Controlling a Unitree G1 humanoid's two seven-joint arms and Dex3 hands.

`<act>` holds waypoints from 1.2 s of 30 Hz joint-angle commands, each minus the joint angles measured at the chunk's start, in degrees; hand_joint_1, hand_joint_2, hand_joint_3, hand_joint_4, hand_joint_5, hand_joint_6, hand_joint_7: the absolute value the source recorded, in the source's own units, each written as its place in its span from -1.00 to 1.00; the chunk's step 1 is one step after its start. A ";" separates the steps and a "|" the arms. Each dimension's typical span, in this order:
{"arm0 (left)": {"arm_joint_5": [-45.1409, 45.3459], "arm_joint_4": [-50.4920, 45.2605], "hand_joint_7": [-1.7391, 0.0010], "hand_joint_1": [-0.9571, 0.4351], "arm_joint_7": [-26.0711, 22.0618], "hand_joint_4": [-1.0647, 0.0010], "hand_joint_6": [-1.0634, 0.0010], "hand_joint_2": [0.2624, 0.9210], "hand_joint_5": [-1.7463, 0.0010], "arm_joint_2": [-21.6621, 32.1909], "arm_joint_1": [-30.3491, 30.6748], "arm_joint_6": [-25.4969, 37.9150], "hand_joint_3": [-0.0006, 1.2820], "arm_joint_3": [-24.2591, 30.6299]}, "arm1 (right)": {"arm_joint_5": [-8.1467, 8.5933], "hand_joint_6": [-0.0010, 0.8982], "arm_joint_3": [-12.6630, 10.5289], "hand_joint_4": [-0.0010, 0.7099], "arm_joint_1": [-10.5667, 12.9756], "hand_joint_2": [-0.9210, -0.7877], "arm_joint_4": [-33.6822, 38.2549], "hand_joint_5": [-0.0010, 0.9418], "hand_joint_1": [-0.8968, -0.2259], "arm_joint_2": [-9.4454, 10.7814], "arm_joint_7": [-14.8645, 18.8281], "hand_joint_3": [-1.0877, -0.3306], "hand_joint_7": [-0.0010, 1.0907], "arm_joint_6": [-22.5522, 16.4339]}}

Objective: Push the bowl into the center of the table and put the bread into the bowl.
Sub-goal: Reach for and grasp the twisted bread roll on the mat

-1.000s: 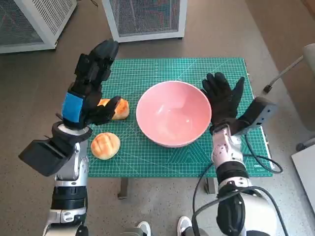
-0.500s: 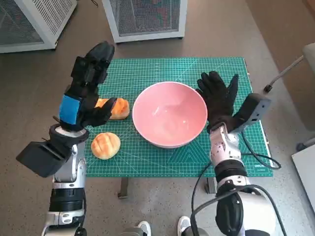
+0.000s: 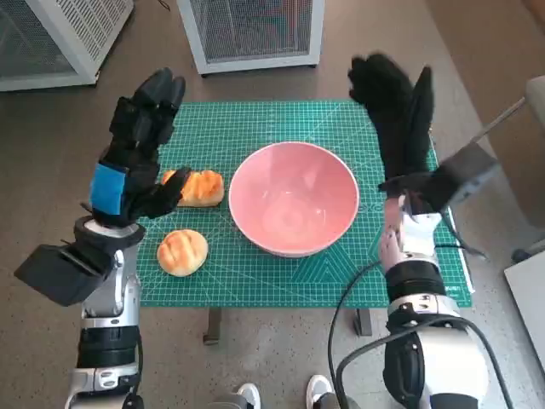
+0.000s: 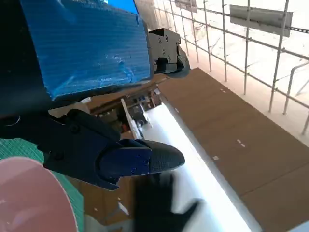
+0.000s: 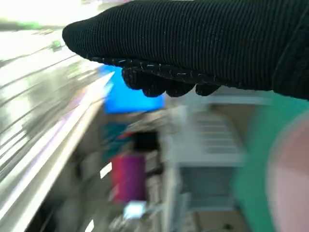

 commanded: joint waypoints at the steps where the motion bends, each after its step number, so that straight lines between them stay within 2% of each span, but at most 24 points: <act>1: 4.71 1.84 0.54 -0.57 1.70 0.67 0.90 1.00 0.99 3.19 -1.97 0.11 -0.48 -0.08 | 3.97 -1.00 0.93 -0.45 3.55 -1.00 -6.50 -0.98 -0.13 0.58 6.54 0.02 0.11 -2.85; 6: 10.90 2.29 0.57 -0.55 2.87 0.75 0.97 1.00 1.00 7.24 -2.77 2.77 -0.52 -1.32 | 5.87 -1.00 3.29 -0.39 7.01 -1.00 -15.48 -0.96 -0.14 0.66 8.95 0.05 0.14 -3.66; 12: 13.76 -0.11 0.67 -0.48 0.62 0.90 1.00 1.00 1.00 10.91 -2.60 8.34 -0.77 -3.46 | 7.84 -0.99 5.07 -0.34 9.82 -1.00 -22.14 -0.95 -0.15 -0.14 10.69 0.08 0.17 -2.90; 15: 15.12 -1.89 0.72 -0.36 -0.42 0.97 1.00 0.83 1.00 12.40 -2.37 11.96 -0.91 -4.59 | 8.64 -0.98 5.63 -0.33 10.66 -1.00 -24.31 -0.95 -0.15 -0.48 11.03 0.11 0.18 -2.19; 20: 21.58 -5.67 0.74 -0.12 -0.74 1.00 0.97 0.49 1.00 15.15 -2.25 21.08 -0.98 -7.63 | 9.91 -0.97 6.20 -0.31 11.95 -1.00 -27.68 -0.95 -0.13 -0.87 11.55 0.12 0.18 -0.62; 23: 24.50 -5.84 0.74 0.11 -2.04 1.00 0.93 0.39 1.00 16.79 -3.22 24.78 -0.99 -9.59 | 10.10 -0.96 6.54 -0.31 12.57 -1.00 -29.24 -0.95 -0.11 -1.06 11.28 0.13 0.17 0.18; 27: 27.80 -5.38 0.75 0.37 -4.50 1.00 0.88 0.37 1.00 18.41 -5.42 30.02 -0.99 -12.36 | 10.41 -0.94 6.83 -0.31 13.21 -1.00 -30.55 -0.96 -0.11 -1.49 11.31 0.14 0.17 0.75; 32: 31.47 -5.09 0.82 0.50 -6.93 1.00 0.79 0.39 1.00 19.18 -8.14 36.79 -0.98 -15.56 | 10.51 -0.94 7.13 -0.31 13.41 -1.00 -30.87 -0.96 -0.11 -1.63 11.32 0.15 0.17 0.63; 36: 32.95 -3.31 0.85 0.51 -8.74 1.00 0.76 0.40 1.00 19.03 -10.40 40.53 -0.98 -17.52 | 10.26 -0.95 7.24 -0.32 13.35 -1.00 -30.60 -0.97 -0.11 -1.76 11.03 0.15 0.16 0.35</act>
